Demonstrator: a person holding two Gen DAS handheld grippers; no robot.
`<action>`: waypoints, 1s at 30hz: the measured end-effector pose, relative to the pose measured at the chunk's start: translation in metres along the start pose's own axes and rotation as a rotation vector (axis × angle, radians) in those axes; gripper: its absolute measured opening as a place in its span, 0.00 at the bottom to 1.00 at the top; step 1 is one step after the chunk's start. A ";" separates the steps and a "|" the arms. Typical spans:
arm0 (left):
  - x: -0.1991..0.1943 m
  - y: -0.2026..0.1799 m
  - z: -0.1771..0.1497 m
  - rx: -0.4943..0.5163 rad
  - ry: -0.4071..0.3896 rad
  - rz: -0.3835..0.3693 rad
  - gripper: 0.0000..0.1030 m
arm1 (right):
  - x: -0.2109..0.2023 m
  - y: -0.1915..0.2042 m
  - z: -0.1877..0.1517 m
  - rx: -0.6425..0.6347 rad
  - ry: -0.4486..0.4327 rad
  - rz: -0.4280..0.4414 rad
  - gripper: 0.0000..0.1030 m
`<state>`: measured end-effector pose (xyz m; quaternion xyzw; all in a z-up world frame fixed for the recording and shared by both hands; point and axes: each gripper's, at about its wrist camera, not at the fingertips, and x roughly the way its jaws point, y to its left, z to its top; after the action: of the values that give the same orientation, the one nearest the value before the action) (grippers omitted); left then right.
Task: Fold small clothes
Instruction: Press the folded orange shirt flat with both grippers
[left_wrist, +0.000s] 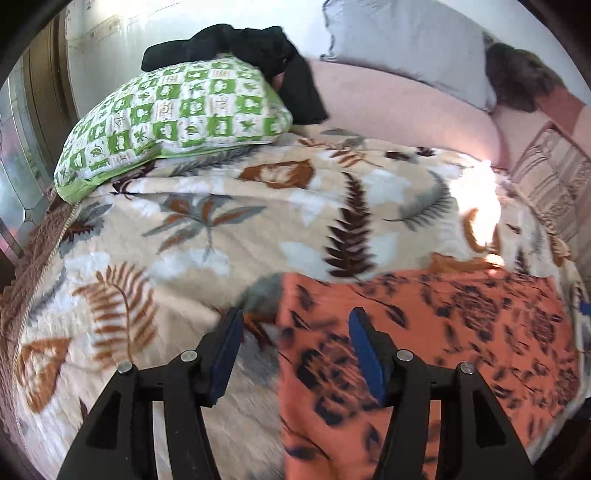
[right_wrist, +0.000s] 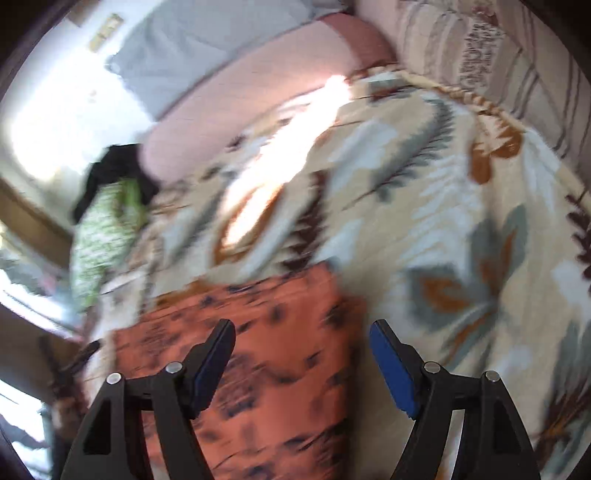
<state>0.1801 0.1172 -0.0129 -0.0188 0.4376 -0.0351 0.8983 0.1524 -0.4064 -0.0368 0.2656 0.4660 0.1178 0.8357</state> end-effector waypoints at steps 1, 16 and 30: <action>-0.009 -0.008 -0.008 -0.001 -0.003 -0.026 0.63 | 0.003 0.010 -0.010 0.009 0.033 0.085 0.78; -0.012 -0.052 -0.082 0.001 0.083 -0.062 0.69 | -0.056 -0.045 -0.134 0.404 -0.077 0.163 0.76; 0.009 -0.049 -0.107 0.047 0.096 -0.084 0.70 | -0.021 -0.072 -0.173 0.603 -0.176 0.085 0.10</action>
<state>0.0996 0.0674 -0.0827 -0.0144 0.4780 -0.0839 0.8742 -0.0081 -0.4176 -0.1354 0.5295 0.3945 -0.0142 0.7508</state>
